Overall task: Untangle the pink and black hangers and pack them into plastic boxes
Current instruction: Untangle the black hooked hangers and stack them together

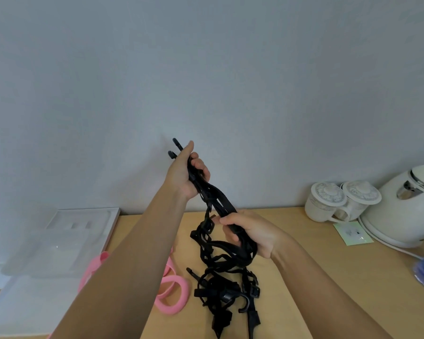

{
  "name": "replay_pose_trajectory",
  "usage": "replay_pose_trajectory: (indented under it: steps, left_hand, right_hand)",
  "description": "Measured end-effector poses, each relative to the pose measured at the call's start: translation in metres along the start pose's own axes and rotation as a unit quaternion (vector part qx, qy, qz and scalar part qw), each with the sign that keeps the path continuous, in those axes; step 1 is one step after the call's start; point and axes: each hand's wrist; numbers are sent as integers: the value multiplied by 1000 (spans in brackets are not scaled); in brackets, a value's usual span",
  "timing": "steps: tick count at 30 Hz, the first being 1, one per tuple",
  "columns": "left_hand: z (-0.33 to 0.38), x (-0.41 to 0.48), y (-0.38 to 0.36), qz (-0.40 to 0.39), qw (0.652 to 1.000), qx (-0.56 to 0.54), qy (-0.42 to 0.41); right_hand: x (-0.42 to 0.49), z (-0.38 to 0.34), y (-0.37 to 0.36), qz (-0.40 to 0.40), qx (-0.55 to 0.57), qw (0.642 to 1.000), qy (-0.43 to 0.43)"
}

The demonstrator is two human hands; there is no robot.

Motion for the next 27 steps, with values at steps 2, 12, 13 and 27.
replay_pose_trajectory:
  steps: [2,12,13,27]
  left_hand:
    - [2,-1,-2,-6,999,37,-3]
    - [-10,-8,-13,-31,988,146,-32]
    - [-10,-8,-14,-38,987,149,-35]
    - [-3,-6,-11,10,986,139,-88]
  right_hand:
    - [3,1,-1,8,20,1000,-10]
    - [22,-32,-18,106,-113,986,66]
    - [24,-33,-21,114,-120,984,64]
    - [24,-15,-29,127,-225,964,62]
Point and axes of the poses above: each hand's wrist, its own x-axis towards the middle knuckle, its own y-axis out of the back of the hand, z = x × y, and after that the axes turned 3 degrees about -x, right-handed
